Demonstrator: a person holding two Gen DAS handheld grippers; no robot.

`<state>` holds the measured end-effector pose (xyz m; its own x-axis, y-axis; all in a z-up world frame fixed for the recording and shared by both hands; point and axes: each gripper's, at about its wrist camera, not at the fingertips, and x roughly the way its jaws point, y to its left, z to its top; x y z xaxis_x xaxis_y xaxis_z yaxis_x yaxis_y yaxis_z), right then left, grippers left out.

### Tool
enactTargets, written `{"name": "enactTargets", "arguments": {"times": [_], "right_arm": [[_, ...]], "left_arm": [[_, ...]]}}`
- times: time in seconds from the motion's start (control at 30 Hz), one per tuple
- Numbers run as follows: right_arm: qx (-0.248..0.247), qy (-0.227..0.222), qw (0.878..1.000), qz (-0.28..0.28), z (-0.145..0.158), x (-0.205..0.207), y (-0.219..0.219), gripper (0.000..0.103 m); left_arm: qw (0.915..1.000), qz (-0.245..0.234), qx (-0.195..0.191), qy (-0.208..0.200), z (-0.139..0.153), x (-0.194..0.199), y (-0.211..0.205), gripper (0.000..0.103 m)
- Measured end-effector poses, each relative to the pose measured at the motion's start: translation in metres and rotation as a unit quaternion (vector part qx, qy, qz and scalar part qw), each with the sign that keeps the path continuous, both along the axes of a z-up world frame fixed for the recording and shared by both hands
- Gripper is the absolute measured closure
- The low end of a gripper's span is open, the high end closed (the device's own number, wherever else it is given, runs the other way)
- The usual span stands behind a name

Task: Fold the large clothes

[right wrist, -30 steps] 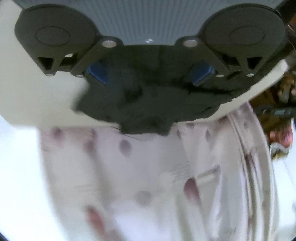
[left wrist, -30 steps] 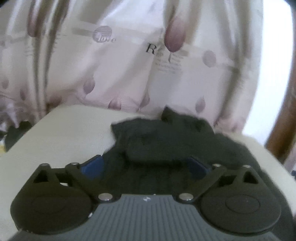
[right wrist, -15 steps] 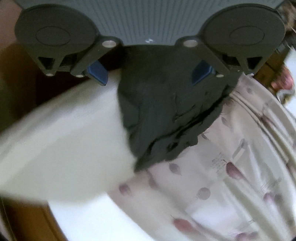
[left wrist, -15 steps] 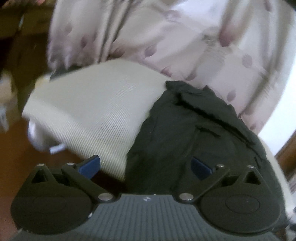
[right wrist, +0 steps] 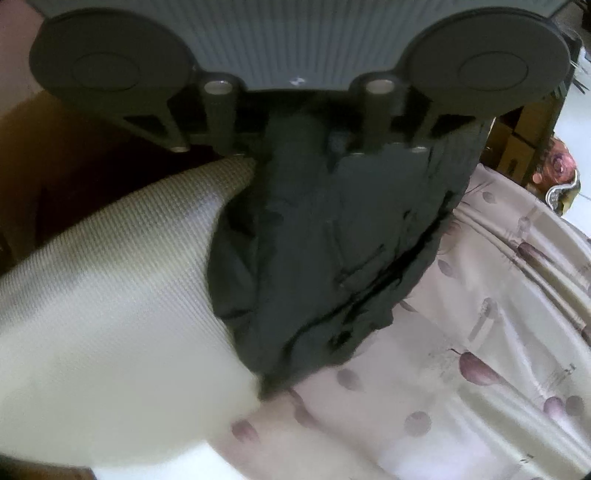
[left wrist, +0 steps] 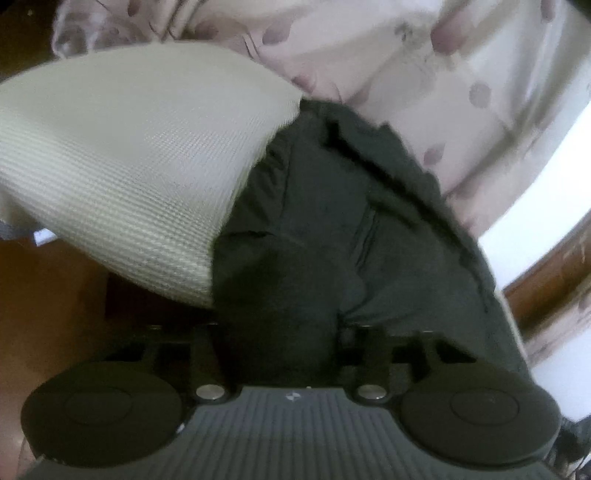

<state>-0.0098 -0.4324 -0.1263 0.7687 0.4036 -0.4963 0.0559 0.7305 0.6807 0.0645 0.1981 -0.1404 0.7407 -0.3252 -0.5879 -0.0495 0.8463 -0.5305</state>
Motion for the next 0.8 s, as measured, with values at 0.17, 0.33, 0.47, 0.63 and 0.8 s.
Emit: {"name": "enactTargets", "arguments": {"times": [0.17, 0.33, 0.47, 0.63, 0.8], "right_arm": [[0.036, -0.020, 0.999, 0.003, 0.016, -0.005, -0.003, 0.090], [0.065, -0.040, 0.997, 0.005, 0.031, -0.025, -0.007, 0.090], [0.087, -0.048, 0.995, 0.004, 0.038, -0.047, -0.010, 0.090], [0.126, -0.055, 0.991, 0.003, 0.048, -0.074, -0.016, 0.090], [0.161, -0.080, 0.984, -0.005, 0.071, -0.087, -0.026, 0.089]], "left_arm": [[0.9988, 0.022, -0.019, -0.040, 0.025, -0.027, 0.007, 0.085], [0.9974, 0.017, -0.031, -0.063, 0.041, -0.061, 0.008, 0.090], [0.9961, 0.001, -0.016, -0.086, 0.057, -0.089, 0.002, 0.090], [0.9927, 0.005, -0.047, -0.111, 0.079, -0.117, 0.005, 0.090], [0.9834, 0.040, -0.104, -0.143, 0.104, -0.123, 0.014, 0.090]]}}
